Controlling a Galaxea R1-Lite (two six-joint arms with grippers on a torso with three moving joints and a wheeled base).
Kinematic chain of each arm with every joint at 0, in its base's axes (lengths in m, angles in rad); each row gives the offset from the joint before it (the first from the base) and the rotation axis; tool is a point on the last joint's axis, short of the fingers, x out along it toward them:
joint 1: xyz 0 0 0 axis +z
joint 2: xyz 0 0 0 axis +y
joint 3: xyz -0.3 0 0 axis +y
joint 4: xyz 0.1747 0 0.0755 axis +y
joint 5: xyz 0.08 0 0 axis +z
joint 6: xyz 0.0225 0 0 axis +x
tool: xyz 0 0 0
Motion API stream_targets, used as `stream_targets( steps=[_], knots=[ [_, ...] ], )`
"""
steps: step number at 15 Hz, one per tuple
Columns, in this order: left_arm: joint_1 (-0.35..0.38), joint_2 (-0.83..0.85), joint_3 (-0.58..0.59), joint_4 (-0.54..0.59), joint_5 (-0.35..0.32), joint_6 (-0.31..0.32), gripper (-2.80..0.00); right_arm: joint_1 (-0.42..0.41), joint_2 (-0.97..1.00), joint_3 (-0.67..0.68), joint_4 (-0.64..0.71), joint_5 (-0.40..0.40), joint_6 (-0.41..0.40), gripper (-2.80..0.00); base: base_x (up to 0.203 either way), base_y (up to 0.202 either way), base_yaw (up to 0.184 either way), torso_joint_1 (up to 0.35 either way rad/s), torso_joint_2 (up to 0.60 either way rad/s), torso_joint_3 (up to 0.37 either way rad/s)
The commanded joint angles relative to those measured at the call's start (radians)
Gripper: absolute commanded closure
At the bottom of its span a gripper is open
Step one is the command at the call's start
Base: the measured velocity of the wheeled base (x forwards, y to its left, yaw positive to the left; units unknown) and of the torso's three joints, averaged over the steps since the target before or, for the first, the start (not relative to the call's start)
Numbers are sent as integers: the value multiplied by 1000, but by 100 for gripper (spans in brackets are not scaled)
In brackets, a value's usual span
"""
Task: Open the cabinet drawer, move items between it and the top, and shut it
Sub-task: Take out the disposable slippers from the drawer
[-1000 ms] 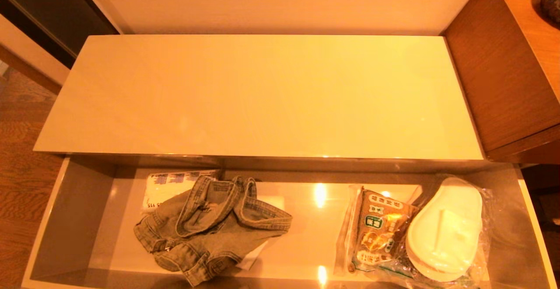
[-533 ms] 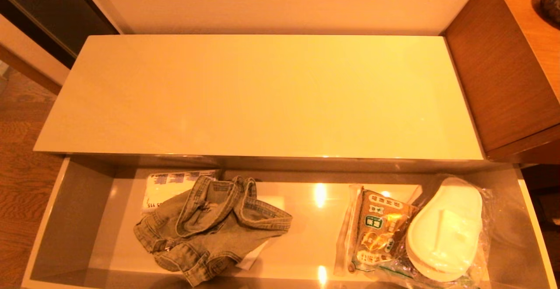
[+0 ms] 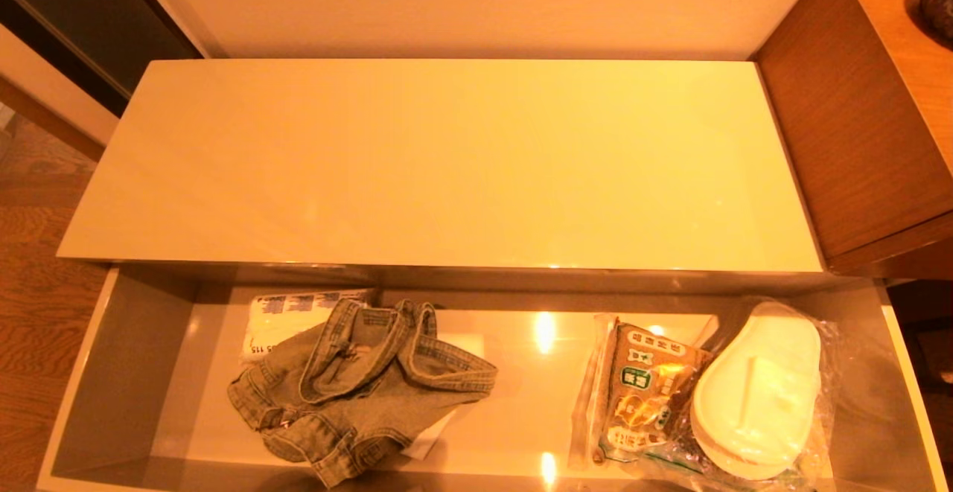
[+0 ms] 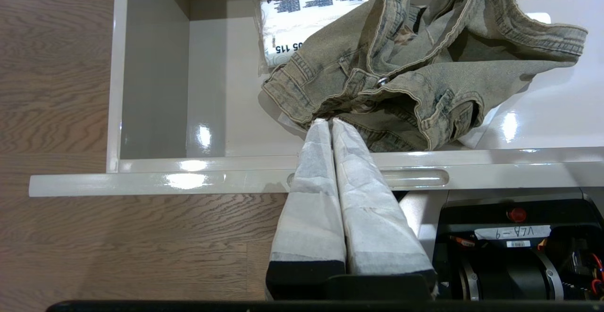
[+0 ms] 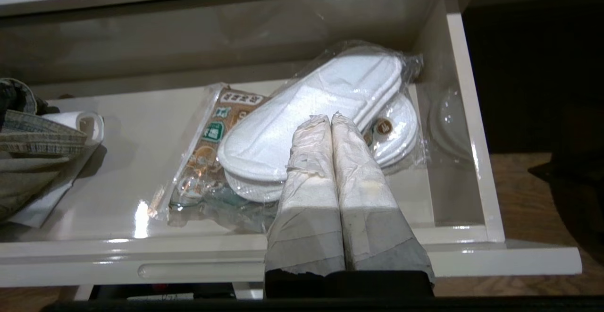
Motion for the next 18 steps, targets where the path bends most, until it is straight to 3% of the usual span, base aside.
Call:
stream_targets(
  steps=[1, 6, 8, 10, 13, 16, 18],
  knots=[
    [0, 0, 0, 1, 0, 0, 0, 0, -3, -4, 18, -1, 1, 0, 0, 0, 0, 0, 0, 0],
    [0, 0, 0, 1, 0, -1, 0, -1, 2, -69, 71, -15, -38, 0, 0, 0, 0, 0, 0, 0],
    [0, 0, 0, 1, 0, -1, 0, -1, 52, -263, 241, -8, -25, 0, 0, 0, 0, 0, 0, 0],
    [0, 0, 0, 1, 1, 3, 0, -1, 166, -558, 360, -5, 48, 0, 0, 0, 0, 0, 0, 0],
    [0, 0, 0, 1, 0, 0, 0, -1, 419, -814, 558, -11, 244, 0, 0, 0, 0, 0, 0, 0],
    [0, 0, 0, 1, 0, -1, 0, 0, 569, -860, 814, 100, 321, 0, 0, 0, 0, 0, 0, 0],
    [0, 0, 0, 1, 0, -1, 0, 0, 619, -841, 884, 189, 362, 0, 0, 0, 0, 0, 0, 0]
  ],
)
